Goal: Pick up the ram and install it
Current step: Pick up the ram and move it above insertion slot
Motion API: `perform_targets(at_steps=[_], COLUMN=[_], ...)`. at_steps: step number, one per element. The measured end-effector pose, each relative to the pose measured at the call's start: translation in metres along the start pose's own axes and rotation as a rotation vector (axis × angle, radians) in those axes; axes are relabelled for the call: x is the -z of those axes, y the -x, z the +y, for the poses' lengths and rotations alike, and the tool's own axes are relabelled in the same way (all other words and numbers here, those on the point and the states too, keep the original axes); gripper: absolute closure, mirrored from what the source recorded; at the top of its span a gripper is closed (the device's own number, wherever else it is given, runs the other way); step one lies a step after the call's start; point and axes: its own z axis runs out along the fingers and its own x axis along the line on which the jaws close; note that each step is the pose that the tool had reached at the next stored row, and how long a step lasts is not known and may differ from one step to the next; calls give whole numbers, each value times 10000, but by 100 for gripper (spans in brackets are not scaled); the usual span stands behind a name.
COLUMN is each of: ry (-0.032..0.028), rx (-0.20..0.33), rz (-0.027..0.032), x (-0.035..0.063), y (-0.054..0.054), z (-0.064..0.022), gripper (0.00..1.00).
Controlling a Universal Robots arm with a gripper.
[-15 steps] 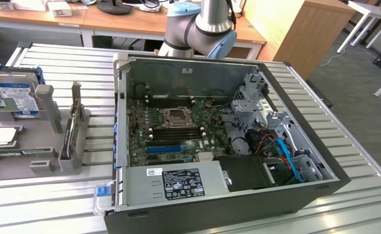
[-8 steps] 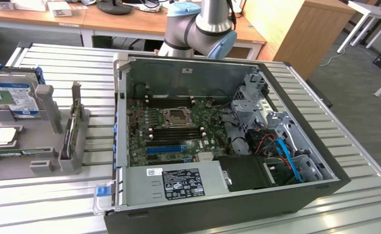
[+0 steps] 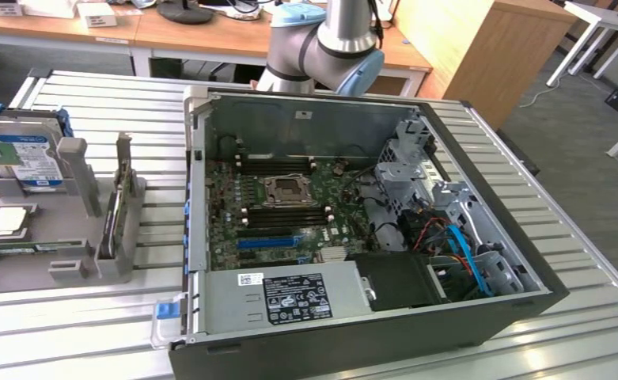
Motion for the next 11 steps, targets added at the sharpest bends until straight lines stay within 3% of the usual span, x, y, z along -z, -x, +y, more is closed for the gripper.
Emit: perform_targets(at_steps=[11], ry=[10], rx=[-2], rz=[0], x=[8], y=[2], z=[-216], gripper=[88])
